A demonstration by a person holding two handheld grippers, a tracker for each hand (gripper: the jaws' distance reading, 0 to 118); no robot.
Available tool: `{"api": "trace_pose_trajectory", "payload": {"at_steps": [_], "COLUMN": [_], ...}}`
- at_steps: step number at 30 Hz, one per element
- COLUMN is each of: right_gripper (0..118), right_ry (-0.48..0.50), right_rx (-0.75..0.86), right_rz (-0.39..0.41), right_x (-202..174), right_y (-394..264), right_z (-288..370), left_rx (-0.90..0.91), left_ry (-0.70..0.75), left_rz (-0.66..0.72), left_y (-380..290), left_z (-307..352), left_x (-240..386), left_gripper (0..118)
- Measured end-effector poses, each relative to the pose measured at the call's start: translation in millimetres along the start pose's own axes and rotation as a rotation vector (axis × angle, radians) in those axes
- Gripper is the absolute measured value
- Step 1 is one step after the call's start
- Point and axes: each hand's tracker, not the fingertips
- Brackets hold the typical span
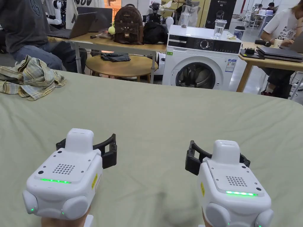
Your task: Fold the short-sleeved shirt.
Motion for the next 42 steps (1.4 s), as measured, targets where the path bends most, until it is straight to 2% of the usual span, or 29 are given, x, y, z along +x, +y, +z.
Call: {"api": "trace_pose_trajectory", "payload": {"at_steps": [6, 9, 11, 16, 20, 27, 31, 42], "right_gripper": [84, 85, 85, 85, 85, 85, 85, 85], "right_ry": [0.031, -0.025, -0.024, 0.003, 0.012, -0.013, -0.053, -0.106], "right_rx": [0.011, 0.02, 0.025, 0.016, 0.007, -0.028, -0.067, -0.113], "right_rz": [-0.011, 0.01, 0.002, -0.079, -0.112, -0.198, -0.221, -0.179], "right_x": [2.5, -1.8, -1.5, 0.9, 0.9, 3.0, 3.9, 1.5], "right_y": [2.3, 1.7, 1.3, 5.9, 11.7, 21.3, 25.5, 18.7], "right_z": [-1.6, -2.5, -2.2, -0.7, -1.1, -3.8, -7.8, -16.7], "left_rx": [0.039, 0.038, 0.026, 0.015, 0.014, 0.014, 0.011, 0.006], "left_ry": [-0.011, 0.008, 0.004, -0.01, -0.01, -0.025, -0.021, -0.018], "left_rz": [0.015, 0.032, 0.052, 0.073, 0.06, 0.076, 0.064, 0.049], "left_y": [2.9, 4.6, 5.5, 4.6, 5.0, 6.2, 6.6, 5.5], "left_z": [2.1, 2.5, 1.7, 2.9, 5.3, 5.6, 4.2, 1.8], "left_x": [-2.3, -3.7, -7.2, -11.8, -13.1, -17.0, -16.4, -11.8], "left_gripper": [77, 77, 77, 77, 77, 77, 77, 77]}}
